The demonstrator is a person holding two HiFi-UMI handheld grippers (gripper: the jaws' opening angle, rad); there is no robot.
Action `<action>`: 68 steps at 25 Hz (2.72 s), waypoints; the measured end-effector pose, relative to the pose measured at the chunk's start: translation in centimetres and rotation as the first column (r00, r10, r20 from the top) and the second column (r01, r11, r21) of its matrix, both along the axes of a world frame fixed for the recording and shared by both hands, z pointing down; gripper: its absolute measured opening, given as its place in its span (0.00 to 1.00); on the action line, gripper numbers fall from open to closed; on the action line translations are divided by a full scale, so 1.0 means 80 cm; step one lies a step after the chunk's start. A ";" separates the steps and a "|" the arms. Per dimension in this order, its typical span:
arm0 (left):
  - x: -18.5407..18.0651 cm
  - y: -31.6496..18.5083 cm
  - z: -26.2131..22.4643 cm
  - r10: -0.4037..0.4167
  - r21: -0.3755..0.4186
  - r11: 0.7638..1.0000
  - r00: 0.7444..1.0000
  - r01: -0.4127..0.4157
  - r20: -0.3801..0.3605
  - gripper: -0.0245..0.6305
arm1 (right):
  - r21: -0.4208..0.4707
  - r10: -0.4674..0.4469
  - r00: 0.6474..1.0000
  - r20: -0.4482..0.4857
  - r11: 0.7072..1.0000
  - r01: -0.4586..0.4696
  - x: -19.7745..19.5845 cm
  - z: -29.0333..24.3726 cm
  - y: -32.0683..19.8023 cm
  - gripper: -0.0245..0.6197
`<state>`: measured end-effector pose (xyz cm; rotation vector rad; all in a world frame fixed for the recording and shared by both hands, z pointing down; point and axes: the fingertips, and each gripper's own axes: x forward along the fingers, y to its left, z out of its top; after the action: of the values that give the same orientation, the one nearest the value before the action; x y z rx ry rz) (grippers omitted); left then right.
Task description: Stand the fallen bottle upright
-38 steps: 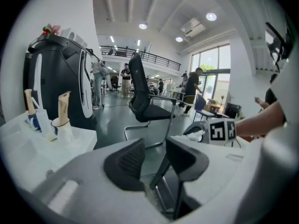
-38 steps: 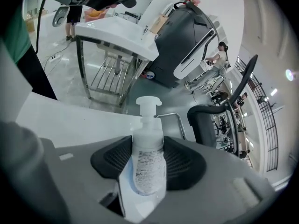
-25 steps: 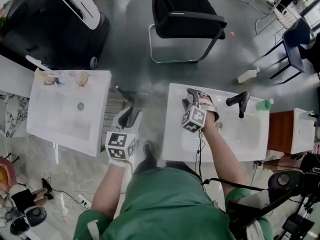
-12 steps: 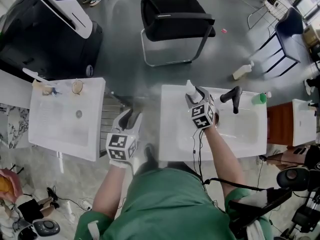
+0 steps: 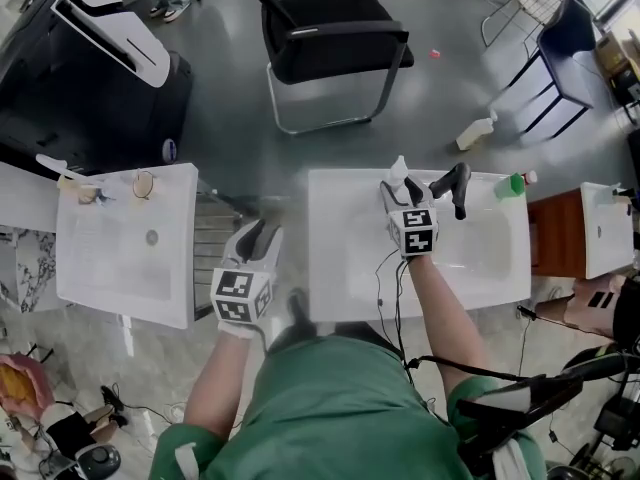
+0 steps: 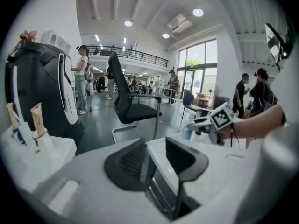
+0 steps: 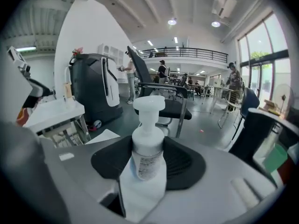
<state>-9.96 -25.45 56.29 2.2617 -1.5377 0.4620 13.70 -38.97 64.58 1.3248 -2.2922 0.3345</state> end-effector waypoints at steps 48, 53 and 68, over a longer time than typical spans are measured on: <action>0.014 -0.013 -0.125 0.059 0.203 0.978 0.997 -0.047 -0.054 0.22 | 0.341 -0.026 0.968 0.248 0.938 -0.063 -0.012 -0.269 0.114 0.11; 0.011 -0.014 -0.158 0.052 0.257 0.966 0.997 -0.037 -0.049 0.21 | 0.392 -0.052 0.965 0.257 0.918 -0.055 -0.025 -0.303 0.124 0.05; 0.012 -0.013 -0.227 0.065 0.374 0.926 0.997 -0.049 -0.029 0.21 | 0.463 -0.098 0.959 0.266 0.886 -0.038 -0.038 -0.354 0.146 0.04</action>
<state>-8.99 -26.52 38.13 2.5857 -1.6579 0.1421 10.68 -27.26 36.29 1.5431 -2.7517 -0.0545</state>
